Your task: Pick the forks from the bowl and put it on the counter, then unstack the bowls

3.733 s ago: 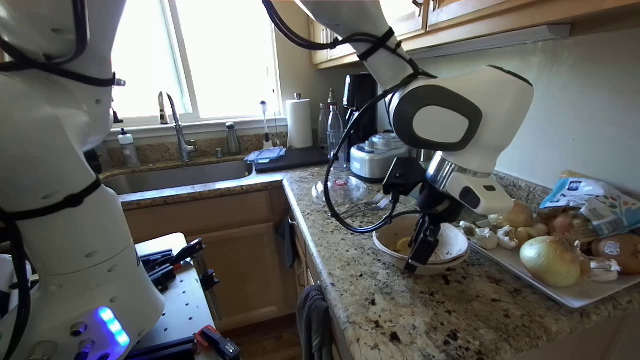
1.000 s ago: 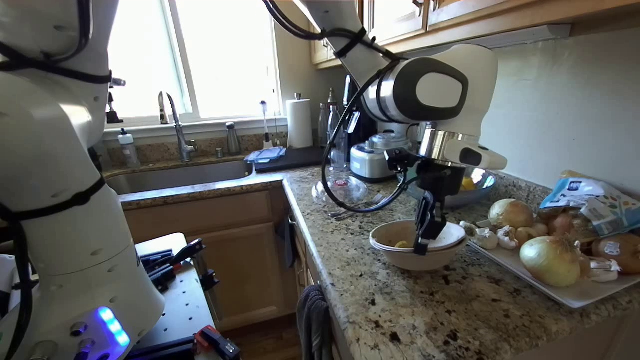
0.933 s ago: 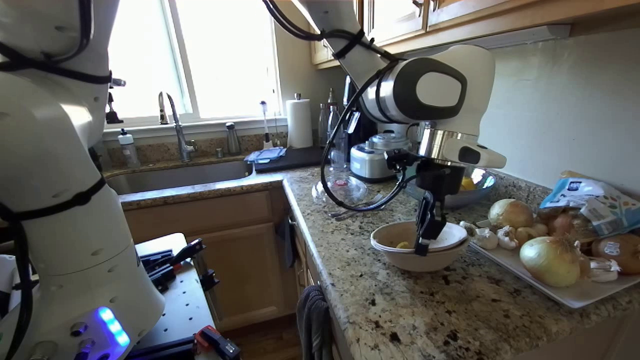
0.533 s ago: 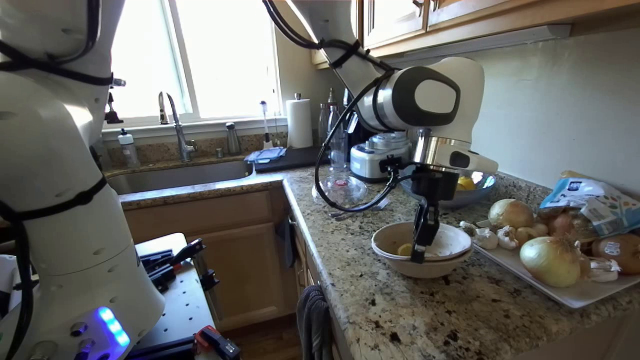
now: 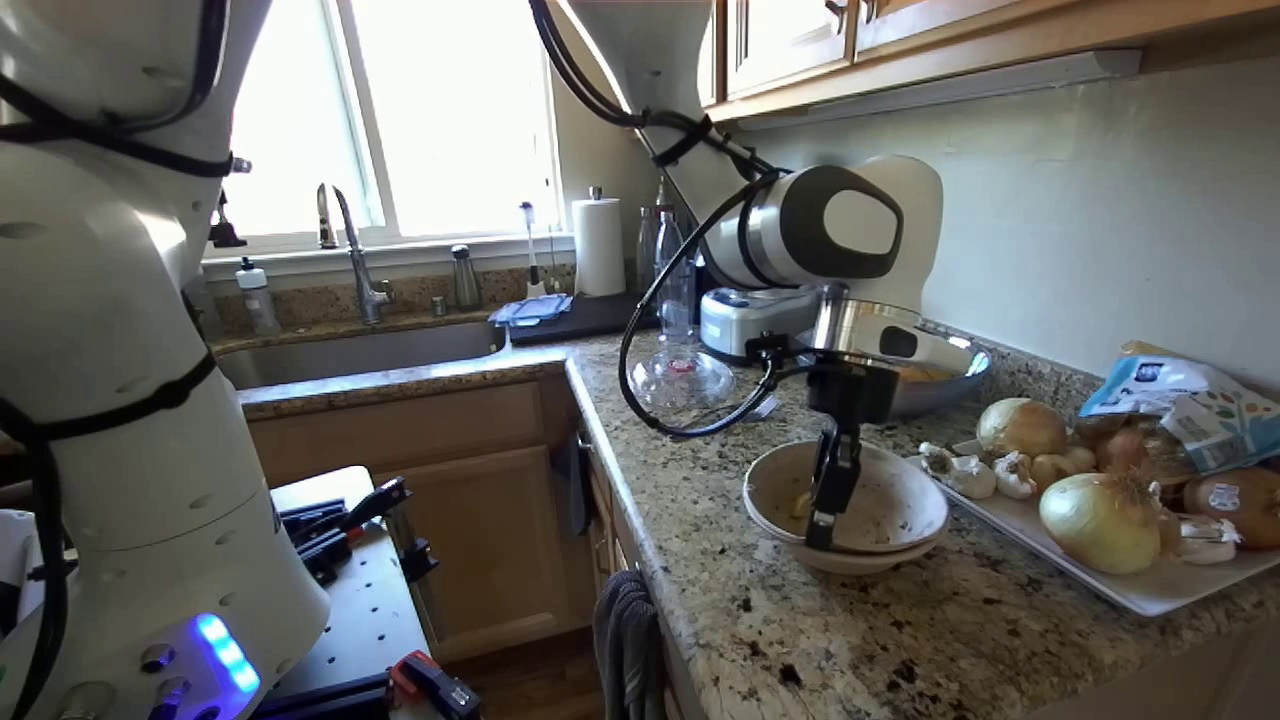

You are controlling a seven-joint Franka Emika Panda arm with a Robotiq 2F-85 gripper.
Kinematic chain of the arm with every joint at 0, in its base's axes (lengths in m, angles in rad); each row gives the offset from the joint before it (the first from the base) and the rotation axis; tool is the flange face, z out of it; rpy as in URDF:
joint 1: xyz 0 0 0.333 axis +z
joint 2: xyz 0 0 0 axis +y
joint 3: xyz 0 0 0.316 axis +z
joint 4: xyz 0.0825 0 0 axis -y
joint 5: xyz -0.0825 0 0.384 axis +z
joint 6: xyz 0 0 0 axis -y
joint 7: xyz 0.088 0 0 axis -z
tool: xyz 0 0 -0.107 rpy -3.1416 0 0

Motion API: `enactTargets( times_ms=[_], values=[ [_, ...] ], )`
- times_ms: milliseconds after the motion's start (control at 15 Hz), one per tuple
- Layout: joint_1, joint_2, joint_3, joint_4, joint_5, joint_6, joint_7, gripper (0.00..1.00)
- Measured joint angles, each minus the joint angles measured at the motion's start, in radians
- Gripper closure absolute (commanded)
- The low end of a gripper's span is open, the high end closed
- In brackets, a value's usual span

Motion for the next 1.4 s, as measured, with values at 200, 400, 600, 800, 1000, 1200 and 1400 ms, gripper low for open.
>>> enactTargets(
  times_ms=[200, 400, 600, 800, 1000, 1200, 1400],
  values=[
    [0.008, -0.001, 0.003, 0.004, -0.003, -0.007, -0.003, 0.94],
    [0.001, -0.010, 0.013, 0.006, 0.024, -0.018, -0.068, 0.95],
    [-0.014, -0.029, 0.016, 0.006, 0.076, -0.031, -0.168, 0.95],
    [-0.040, -0.062, 0.018, 0.007, 0.129, -0.055, -0.268, 0.95],
    [-0.066, -0.095, 0.020, 0.007, 0.169, -0.074, -0.344, 0.96],
    [-0.085, -0.124, 0.026, 0.007, 0.201, -0.091, -0.404, 0.96],
    [-0.099, -0.147, 0.040, 0.007, 0.236, -0.107, -0.463, 0.96]
  ],
)
